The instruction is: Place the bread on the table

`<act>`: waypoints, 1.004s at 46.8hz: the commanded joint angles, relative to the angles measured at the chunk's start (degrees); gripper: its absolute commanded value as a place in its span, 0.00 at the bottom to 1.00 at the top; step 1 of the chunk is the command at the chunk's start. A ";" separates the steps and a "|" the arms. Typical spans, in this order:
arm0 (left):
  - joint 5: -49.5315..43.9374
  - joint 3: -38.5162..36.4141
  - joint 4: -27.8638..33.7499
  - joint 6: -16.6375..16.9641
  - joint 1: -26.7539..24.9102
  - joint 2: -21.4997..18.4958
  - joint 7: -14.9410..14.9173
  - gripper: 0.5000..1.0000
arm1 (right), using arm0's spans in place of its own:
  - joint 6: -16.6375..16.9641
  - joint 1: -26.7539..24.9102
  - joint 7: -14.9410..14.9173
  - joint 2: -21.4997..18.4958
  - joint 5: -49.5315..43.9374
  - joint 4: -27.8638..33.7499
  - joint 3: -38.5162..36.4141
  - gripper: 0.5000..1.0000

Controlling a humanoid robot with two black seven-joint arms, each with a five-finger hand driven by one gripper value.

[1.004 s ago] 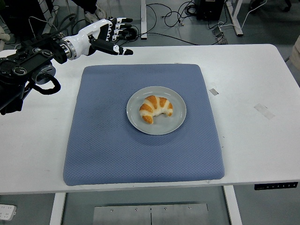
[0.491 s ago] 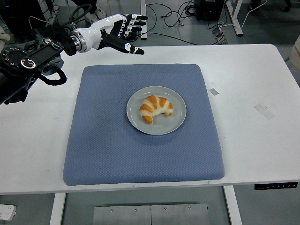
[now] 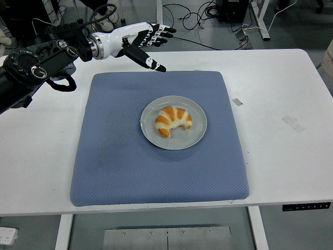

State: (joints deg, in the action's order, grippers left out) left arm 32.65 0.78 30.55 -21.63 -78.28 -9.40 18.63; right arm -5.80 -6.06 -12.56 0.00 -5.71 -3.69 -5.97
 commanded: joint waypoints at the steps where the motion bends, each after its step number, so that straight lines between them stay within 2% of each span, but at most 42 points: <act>1: 1.44 0.01 0.92 0.00 -0.38 -0.01 0.00 0.92 | 0.00 0.00 -0.01 0.00 0.00 0.00 0.00 1.00; 20: 7.86 -0.08 7.95 -0.17 -1.35 -0.71 0.00 0.91 | 0.00 0.00 -0.01 0.00 0.00 0.00 0.00 1.00; 31: 8.57 -0.08 8.48 -0.17 -1.61 -0.71 0.00 0.91 | 0.00 0.00 -0.01 0.00 0.00 0.00 0.00 1.00; 38: 12.87 -0.25 9.62 -0.26 -1.88 -0.80 0.00 0.91 | 0.00 0.00 -0.01 0.00 0.00 0.00 0.00 1.00; 47: 14.72 -1.83 12.17 -1.93 -2.58 -1.23 0.00 0.91 | 0.00 0.00 0.08 0.00 0.00 0.00 0.00 1.00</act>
State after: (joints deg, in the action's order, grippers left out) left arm 46.93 -0.09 42.22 -23.07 -80.47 -10.37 18.64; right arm -5.80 -6.07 -12.56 0.00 -5.71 -3.69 -6.00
